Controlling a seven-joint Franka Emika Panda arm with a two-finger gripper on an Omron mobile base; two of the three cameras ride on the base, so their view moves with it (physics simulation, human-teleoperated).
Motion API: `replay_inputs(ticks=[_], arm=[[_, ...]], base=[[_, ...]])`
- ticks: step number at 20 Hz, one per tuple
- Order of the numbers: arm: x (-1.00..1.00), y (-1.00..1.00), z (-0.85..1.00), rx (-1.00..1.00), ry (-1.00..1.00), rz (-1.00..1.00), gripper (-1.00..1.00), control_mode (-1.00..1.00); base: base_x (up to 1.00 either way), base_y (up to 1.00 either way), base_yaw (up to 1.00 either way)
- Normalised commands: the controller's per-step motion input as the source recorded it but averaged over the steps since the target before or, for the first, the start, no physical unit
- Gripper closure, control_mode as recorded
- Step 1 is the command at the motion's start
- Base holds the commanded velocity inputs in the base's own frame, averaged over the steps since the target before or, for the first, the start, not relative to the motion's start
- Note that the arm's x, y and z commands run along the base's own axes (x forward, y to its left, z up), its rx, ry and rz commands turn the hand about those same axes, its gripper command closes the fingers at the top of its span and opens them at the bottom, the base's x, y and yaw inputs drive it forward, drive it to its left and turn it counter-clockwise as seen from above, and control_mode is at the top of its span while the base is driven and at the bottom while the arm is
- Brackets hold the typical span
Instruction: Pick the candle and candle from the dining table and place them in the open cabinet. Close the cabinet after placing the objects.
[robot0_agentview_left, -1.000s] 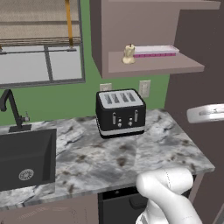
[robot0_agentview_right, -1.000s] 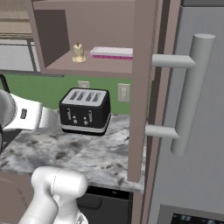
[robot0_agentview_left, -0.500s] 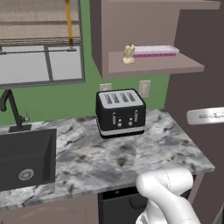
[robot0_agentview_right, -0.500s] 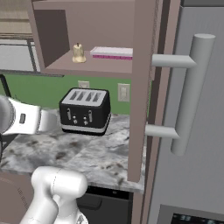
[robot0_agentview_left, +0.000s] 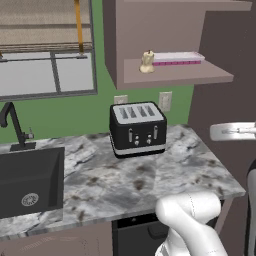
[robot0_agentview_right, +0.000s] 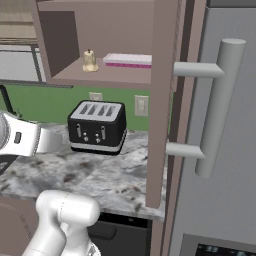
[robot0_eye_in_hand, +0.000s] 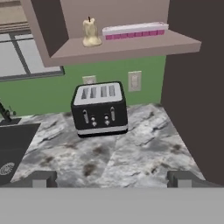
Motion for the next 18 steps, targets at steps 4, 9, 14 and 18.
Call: replay_inputs(ticks=[4, 9, 14, 18], arm=[[0.03, 0.0, -0.01, 0.0, 0.0, 0.0, -1.0, 1.0], [0.0, 0.0, 0.0, 0.0, 0.0, 0.0, -1.0, 1.0], [0.0, 0.0, 0.0, 0.0, 0.0, 0.0, -1.0, 1.0], [0.0, 0.0, 0.0, 0.0, 0.0, 0.0, -1.0, 1.0]], base=[[0.0, 0.0, 0.0], [-0.15, 0.0, 0.03], [-0.87, 0.06, 0.07], [-1.0, 0.06, 0.1]])
